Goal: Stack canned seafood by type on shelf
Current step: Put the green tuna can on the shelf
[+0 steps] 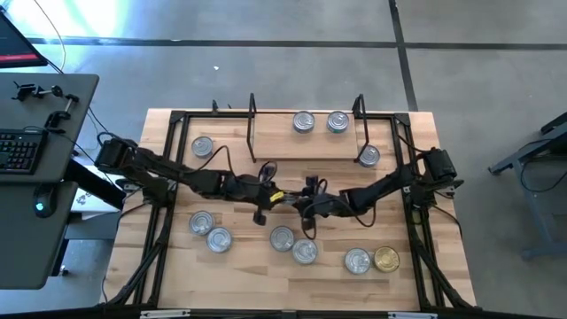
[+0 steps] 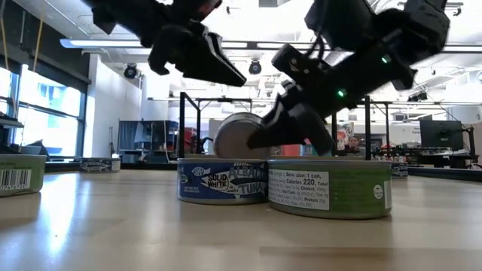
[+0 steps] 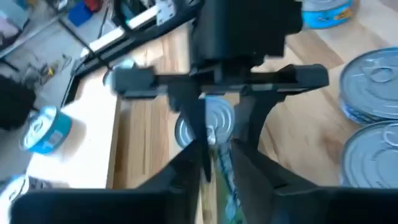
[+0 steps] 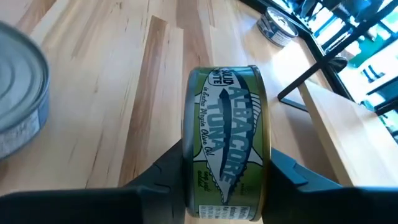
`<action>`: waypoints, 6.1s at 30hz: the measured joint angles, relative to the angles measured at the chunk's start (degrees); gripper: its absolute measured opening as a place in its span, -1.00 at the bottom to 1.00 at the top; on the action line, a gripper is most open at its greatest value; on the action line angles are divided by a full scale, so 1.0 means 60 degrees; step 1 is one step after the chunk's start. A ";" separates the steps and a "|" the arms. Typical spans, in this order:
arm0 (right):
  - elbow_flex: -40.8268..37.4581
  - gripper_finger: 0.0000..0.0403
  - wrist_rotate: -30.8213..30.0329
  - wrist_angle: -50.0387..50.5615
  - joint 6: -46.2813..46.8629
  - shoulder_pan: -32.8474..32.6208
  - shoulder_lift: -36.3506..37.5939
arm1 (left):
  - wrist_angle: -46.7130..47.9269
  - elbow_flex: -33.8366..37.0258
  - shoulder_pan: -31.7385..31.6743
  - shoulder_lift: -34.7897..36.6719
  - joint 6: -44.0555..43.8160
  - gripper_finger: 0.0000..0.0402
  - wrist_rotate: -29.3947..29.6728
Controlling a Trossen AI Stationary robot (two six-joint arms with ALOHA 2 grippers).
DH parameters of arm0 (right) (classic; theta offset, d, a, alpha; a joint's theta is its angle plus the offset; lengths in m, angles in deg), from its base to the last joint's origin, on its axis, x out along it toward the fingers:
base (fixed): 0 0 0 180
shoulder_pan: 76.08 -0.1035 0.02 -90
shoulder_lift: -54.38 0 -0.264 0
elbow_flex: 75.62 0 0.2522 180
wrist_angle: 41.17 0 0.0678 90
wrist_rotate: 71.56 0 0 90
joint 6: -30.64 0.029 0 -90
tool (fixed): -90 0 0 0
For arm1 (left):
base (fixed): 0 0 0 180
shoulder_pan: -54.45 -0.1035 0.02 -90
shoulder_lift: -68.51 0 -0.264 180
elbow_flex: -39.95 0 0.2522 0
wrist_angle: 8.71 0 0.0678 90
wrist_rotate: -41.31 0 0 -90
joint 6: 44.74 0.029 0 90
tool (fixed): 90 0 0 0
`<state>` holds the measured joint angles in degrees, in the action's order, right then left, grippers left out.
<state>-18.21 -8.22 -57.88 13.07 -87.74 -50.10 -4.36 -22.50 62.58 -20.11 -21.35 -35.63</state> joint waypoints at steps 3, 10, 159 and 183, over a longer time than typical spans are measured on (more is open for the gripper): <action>0.0668 -0.40 -0.0006 0.1189 0.0320 0.0000 0.0004 | 0.0080 0.0000 0.0057 -0.0170 0.0234 -0.31 0.0004; 0.1587 -0.40 -0.0004 0.3433 0.0810 0.0007 0.0011 | 0.0173 0.0000 0.0050 -0.0951 0.0300 0.11 0.0958; 0.1762 0.04 -0.5080 1.0894 0.7850 -0.3096 0.2852 | 0.2972 -0.3010 -0.3971 -0.1467 -0.1463 -1.00 -0.0225; 0.1762 0.04 -0.5040 1.0872 0.7864 -0.3096 0.2852 | 0.3877 -0.3774 -0.4003 -0.2821 -0.1378 -1.00 0.1506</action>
<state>-7.64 -38.46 7.36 60.25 -106.32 -32.99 18.90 -45.14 38.56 -37.04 -29.62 -26.59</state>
